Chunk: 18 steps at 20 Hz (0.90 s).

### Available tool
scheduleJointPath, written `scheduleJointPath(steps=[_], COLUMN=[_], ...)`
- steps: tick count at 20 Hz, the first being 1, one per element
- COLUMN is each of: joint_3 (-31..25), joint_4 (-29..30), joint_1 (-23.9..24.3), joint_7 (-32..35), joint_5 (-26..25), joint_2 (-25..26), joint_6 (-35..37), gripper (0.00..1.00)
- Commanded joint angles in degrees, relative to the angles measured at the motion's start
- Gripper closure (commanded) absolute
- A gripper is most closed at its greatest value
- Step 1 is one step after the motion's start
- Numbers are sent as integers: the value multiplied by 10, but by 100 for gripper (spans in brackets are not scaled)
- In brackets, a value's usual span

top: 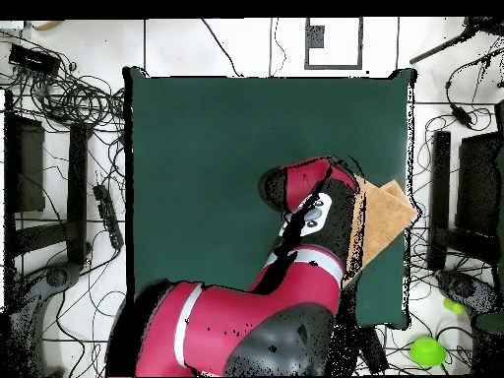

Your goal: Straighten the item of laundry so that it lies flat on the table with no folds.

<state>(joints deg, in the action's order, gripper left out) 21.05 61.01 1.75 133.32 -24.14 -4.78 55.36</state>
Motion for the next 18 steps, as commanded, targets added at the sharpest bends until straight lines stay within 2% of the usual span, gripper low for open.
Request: scheduleJointPath(steps=[1,12,18], joint_3=[-54,-54,-44], joint_4=[68,88,75], joint_1=[19,18,-10], joint_7=[159,212,263], joint_5=[43,124,176], joint_2=[32,21,28], joint_6=[-141,-161,-126], gripper=[100,100,100])
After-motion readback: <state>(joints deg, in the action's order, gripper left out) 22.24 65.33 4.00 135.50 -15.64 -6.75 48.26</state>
